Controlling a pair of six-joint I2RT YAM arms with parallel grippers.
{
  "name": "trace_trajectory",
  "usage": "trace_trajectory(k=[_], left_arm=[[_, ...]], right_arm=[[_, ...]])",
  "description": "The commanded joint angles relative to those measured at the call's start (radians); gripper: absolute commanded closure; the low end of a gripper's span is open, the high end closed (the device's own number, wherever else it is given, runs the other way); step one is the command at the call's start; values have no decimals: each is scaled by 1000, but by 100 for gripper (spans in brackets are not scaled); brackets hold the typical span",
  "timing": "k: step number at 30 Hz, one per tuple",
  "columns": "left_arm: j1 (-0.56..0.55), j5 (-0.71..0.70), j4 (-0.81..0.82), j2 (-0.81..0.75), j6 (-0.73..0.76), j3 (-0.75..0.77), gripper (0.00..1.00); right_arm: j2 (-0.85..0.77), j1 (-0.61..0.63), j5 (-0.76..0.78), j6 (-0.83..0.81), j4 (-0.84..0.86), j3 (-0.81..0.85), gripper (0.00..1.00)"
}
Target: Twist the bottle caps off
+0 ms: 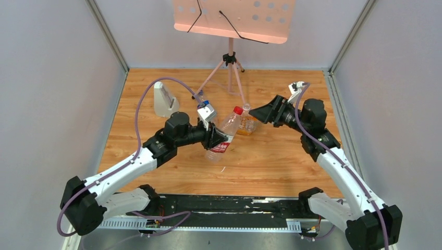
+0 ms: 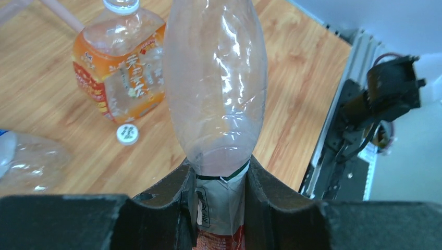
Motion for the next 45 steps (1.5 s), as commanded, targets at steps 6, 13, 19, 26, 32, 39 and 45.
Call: trace_trajectory(k=[6,13,19,26,32,39,45], left_arm=[[-92,-242,-476,1,437,184,100],[-118,-336,-579,37,535,234,100],[-130,-301,-579,38,572,242,100],[-139,-218,-568,40,586,239,100],[-144,-202,-546,37,586,233,100],[-146,-226,-554,35,592,226,100],[-145,-233,-557,33,594,219,100]], right_arm=[[52,-102,-494,-50,-77,111,26],[115,-96,-568,-111,-134,125,26],[182,-62,-492,-146,-177,155,27],[242,-12,-435,-143,-179,180,30],[301,36,-411,-141,-190,183,39],[305,47,-419,-144,-192,174,48],[285,48,-411,-148,-193,154,44]])
